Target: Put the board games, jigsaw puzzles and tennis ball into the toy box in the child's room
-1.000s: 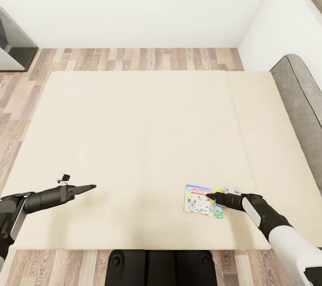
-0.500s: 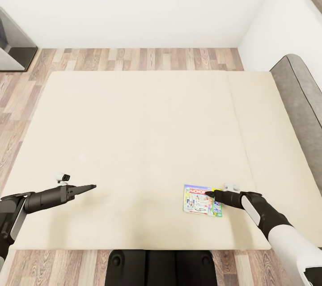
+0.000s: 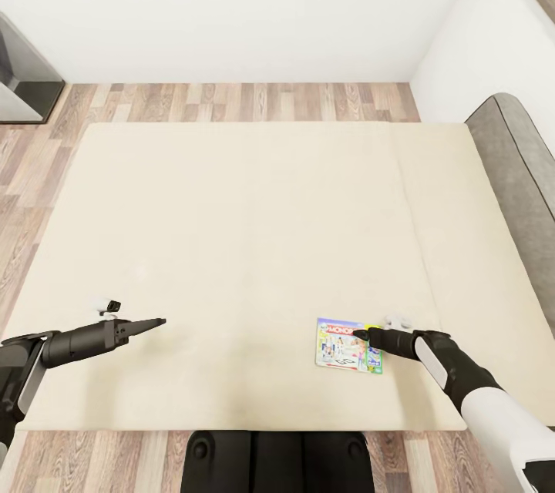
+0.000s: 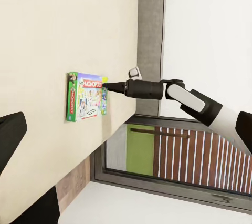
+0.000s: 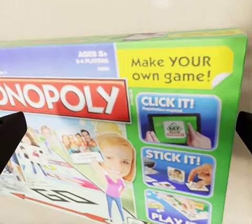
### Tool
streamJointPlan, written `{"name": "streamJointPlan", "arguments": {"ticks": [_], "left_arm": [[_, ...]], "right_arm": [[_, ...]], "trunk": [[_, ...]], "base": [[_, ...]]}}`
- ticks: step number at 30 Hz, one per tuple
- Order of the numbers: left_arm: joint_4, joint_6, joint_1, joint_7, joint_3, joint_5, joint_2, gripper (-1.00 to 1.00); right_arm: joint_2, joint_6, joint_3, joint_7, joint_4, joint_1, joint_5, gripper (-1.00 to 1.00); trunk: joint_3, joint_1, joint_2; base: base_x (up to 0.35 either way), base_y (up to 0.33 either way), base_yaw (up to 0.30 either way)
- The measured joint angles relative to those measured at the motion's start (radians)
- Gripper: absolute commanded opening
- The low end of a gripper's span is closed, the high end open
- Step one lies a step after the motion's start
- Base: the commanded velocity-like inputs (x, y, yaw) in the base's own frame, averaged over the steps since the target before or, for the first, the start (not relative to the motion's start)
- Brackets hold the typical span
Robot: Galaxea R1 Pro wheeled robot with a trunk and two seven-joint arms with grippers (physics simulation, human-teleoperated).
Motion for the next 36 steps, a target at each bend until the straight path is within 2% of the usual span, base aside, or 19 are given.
{"name": "streamJointPlan", "arguments": {"ticks": [8,11,15,21,28,31,36], "left_arm": [[0.005,-0.001,0.000,0.000,0.000,-0.002,-0.006,1.00],[0.005,-0.001,0.000,0.000,0.000,-0.001,-0.021,1.00],[0.005,0.000,0.000,0.000,0.000,0.000,-0.020,1.00],[0.006,0.000,0.000,0.000,0.002,-0.001,-0.025,1.00],[0.006,0.000,0.000,0.000,0.001,-0.001,-0.024,1.00],[0.006,0.000,0.000,0.000,0.000,-0.001,-0.023,1.00],[0.006,0.000,0.000,0.000,-0.001,-0.001,-0.023,1.00]], "right_arm": [[0.006,-0.002,-0.004,-0.008,0.003,0.005,0.000,1.00],[0.017,-0.007,-0.006,-0.012,0.000,0.005,0.059,1.00],[0.030,-0.011,-0.008,-0.007,-0.002,0.005,0.156,1.00],[0.059,-0.012,-0.053,-0.009,-0.024,0.008,0.271,1.00],[0.059,0.017,-0.060,-0.003,-0.011,0.010,0.278,1.00],[0.059,0.032,-0.076,0.001,-0.027,0.012,0.264,1.00],[0.058,0.057,-0.080,0.001,-0.045,0.012,0.250,1.00]], "trunk": [[0.000,0.000,0.000],[0.000,0.000,0.000],[0.000,0.000,0.000],[0.000,0.000,0.000],[0.000,0.000,0.000],[0.000,0.000,0.000],[0.000,0.000,0.000]], "base": [[0.000,0.000,0.000],[0.000,0.000,0.000],[0.000,0.000,0.000],[0.000,0.000,0.000],[0.000,0.000,0.000],[0.000,0.000,0.000],[0.000,0.000,0.000]]}}
